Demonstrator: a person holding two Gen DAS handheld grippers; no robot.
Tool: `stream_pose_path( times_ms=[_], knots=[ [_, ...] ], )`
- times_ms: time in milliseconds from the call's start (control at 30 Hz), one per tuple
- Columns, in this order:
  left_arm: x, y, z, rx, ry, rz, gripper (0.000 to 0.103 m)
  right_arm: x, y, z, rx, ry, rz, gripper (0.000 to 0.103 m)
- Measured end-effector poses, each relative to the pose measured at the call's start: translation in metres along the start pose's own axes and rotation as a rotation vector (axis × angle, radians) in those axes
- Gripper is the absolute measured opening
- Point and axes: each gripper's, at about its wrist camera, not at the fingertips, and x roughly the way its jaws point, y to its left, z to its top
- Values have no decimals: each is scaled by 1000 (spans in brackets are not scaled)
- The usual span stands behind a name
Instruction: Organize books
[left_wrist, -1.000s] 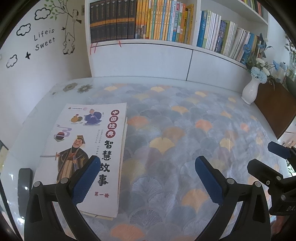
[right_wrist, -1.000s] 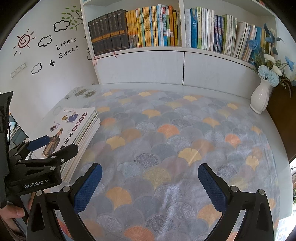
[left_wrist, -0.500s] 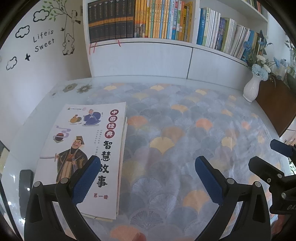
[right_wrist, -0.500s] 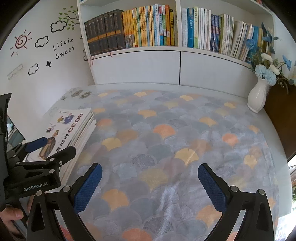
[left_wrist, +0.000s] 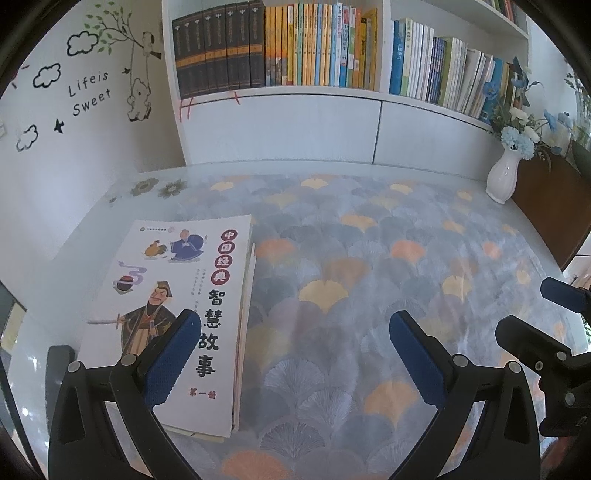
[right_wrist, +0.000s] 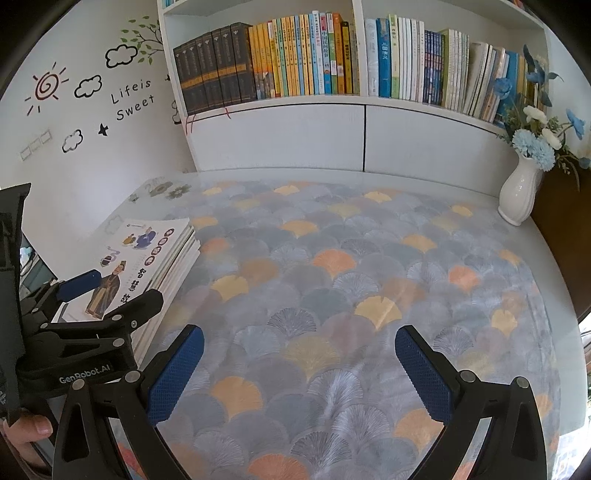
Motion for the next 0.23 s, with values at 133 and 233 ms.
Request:
stream_pose_path(
  times_ms=[133,233],
  knots=[
    [-4,-2,0,11,-11,6,102,-2,1,-1,-1,-4,3,103],
    [-5,-3,0,9,-5,-8,102,-5,1,-1,-2,-8,5,103]
  ],
)
